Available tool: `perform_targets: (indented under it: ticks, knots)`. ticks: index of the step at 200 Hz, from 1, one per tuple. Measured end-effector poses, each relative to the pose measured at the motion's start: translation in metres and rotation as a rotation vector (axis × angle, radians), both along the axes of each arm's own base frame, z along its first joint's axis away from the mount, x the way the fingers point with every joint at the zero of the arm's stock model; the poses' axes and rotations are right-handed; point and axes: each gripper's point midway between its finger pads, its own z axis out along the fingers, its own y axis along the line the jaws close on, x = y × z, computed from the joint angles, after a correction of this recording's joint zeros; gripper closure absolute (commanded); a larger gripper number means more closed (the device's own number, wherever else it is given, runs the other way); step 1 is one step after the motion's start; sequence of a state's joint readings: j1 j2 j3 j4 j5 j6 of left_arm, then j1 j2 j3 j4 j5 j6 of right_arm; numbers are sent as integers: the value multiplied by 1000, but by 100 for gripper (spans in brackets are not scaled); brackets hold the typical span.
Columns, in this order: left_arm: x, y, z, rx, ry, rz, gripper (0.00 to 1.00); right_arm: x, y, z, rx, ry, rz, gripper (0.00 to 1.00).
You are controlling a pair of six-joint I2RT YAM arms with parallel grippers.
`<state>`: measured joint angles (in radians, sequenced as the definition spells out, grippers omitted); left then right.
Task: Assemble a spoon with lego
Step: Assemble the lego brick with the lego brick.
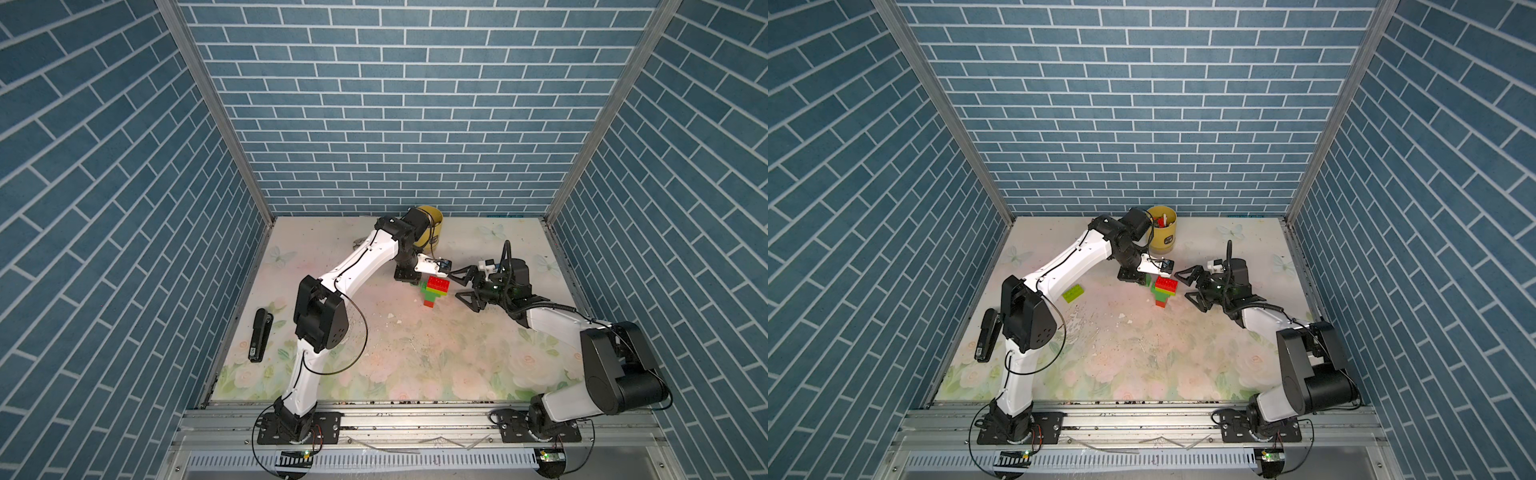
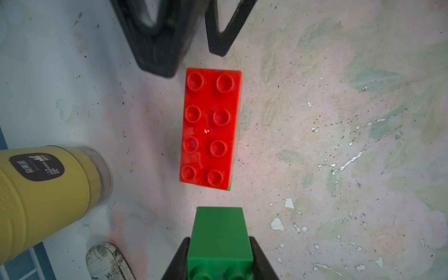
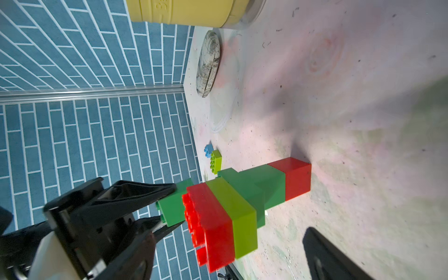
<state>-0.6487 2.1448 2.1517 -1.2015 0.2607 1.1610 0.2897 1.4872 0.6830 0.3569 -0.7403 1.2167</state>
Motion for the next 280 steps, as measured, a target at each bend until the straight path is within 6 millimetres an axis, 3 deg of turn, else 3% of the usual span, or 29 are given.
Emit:
perform_targets:
  ticks: [26,89,175,280]
  knots:
    - [7,-6,6,-9,-16,-27,100,0,8,-4,8,2,18,5]
    - [4,-4,-11,43,40,-64,100,-3,28,-9,27,-23,71,6]
    - [4,-12,0,19,19,-89,100,-1,30,-15,32,-30,79,14]
    - [3,-18,-22,56,49,-103,100,-1,34,-19,48,-36,103,19]
